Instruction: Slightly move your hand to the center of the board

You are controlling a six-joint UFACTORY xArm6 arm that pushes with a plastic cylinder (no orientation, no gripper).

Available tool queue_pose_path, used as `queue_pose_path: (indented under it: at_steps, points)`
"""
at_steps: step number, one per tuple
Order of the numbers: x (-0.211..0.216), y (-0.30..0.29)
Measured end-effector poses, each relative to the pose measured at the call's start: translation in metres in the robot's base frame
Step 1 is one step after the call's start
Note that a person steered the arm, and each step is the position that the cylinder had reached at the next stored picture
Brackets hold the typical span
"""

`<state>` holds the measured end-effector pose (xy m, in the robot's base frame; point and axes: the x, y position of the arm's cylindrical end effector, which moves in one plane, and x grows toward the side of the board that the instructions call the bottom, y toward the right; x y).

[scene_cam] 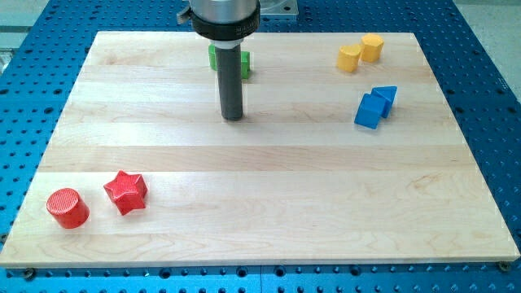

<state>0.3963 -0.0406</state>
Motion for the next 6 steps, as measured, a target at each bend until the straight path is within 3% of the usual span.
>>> queue_pose_path:
  at_steps: [6]
  points:
    - [-0.025,0.01]
